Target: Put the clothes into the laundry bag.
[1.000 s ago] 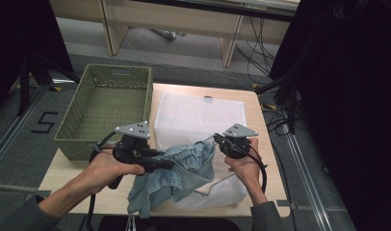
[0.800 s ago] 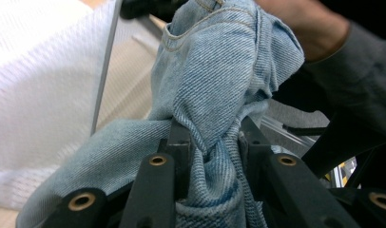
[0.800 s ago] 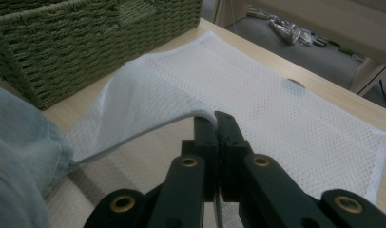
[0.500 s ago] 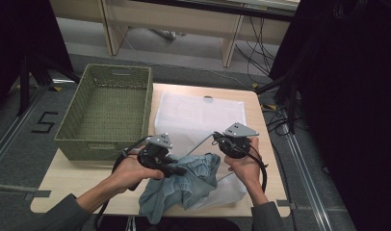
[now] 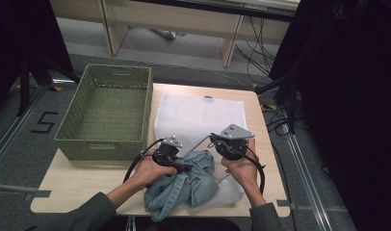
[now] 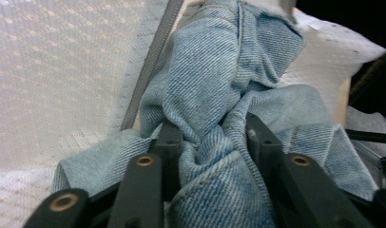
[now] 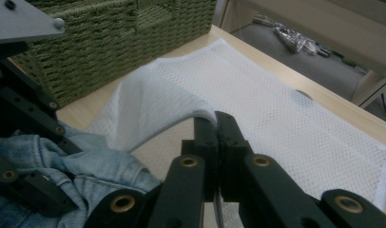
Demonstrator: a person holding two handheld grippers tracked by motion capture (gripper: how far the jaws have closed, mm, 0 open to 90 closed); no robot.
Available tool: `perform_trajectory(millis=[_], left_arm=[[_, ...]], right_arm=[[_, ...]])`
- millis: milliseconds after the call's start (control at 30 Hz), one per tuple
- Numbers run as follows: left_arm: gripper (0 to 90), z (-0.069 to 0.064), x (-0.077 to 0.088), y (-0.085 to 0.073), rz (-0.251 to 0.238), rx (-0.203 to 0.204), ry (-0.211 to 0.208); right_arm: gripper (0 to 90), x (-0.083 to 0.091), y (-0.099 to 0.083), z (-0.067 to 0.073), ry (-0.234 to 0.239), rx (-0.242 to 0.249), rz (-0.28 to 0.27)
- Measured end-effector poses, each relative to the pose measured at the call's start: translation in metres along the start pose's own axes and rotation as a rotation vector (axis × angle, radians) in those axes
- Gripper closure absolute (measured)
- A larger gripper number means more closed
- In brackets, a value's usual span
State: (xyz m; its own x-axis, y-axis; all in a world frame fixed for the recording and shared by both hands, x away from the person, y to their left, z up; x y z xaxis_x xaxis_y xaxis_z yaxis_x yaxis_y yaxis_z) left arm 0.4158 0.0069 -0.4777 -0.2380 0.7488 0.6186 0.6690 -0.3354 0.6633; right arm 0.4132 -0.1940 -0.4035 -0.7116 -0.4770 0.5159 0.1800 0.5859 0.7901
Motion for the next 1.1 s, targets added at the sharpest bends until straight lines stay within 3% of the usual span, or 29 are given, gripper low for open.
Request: perform_trajectory(millis=[200, 333, 400, 467, 500, 633, 733, 800, 833, 867, 933, 1033, 1100], left_arm=[[38.2, -0.010, 0.018, 0.005, -0.018, -0.035, 0.036], [33.7, -0.021, 0.038, 0.009, -0.028, -0.093, 0.036], [35.9, -0.023, 0.045, 0.011, -0.031, -0.110, 0.028], [45.4, -0.022, 0.045, 0.010, -0.040, -0.106, 0.004], [50.9, -0.024, 0.043, 0.008, -0.041, -0.111, 0.010], [61.1, -0.036, 0.025, 0.006, 0.000, -0.174, -0.014], [63.3, -0.039, 0.000, 0.003, 0.025, -0.177, 0.019], [63.0, -0.032, -0.015, -0.001, 0.029, -0.146, 0.034], [61.7, -0.028, -0.018, -0.001, 0.020, -0.112, 0.036], [60.0, -0.025, -0.017, 0.000, 0.011, -0.085, 0.021], [54.6, -0.024, -0.009, 0.002, -0.008, -0.080, 0.009], [36.5, -0.028, 0.006, 0.006, -0.019, -0.074, 0.004], [30.9, -0.030, 0.019, 0.011, -0.049, -0.080, -0.013]], right_arm=[[89.5, 0.002, -0.001, 0.001, 0.013, -0.016, 0.003], [89.4, 0.002, -0.001, 0.000, 0.011, -0.008, 0.001], [89.3, 0.002, -0.001, 0.000, 0.013, -0.016, 0.000], [89.3, 0.003, -0.001, 0.001, 0.007, -0.027, 0.002], [89.3, 0.003, 0.000, 0.000, -0.009, -0.001, -0.008], [89.4, 0.002, 0.002, 0.003, 0.013, -0.014, -0.001], [89.4, 0.001, 0.003, 0.006, 0.011, 0.005, -0.009], [89.4, 0.001, 0.004, 0.009, 0.024, -0.003, 0.002], [89.4, 0.001, 0.004, 0.009, 0.024, 0.023, -0.002], [89.4, 0.001, 0.004, 0.011, 0.019, 0.014, 0.000], [89.4, 0.001, 0.004, 0.013, 0.023, 0.016, 0.002], [89.4, 0.000, 0.004, 0.013, 0.011, 0.023, -0.011], [89.4, 0.001, 0.004, 0.012, 0.014, 0.029, -0.006]])
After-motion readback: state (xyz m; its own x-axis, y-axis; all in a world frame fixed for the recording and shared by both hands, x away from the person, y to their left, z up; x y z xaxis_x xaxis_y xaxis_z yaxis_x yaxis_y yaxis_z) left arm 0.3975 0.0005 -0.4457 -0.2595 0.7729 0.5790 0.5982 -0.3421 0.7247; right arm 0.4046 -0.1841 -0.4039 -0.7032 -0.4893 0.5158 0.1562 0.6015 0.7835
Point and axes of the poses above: each handheld gripper's, and its own axes: x roughly backward along the jaws, y roughly out of its top, z roughly to its left, the point moved 2 cm from there along -x, roughly forward along the jaws, and after that the axes turned 10 degrees about x, right-handed, at the moved point
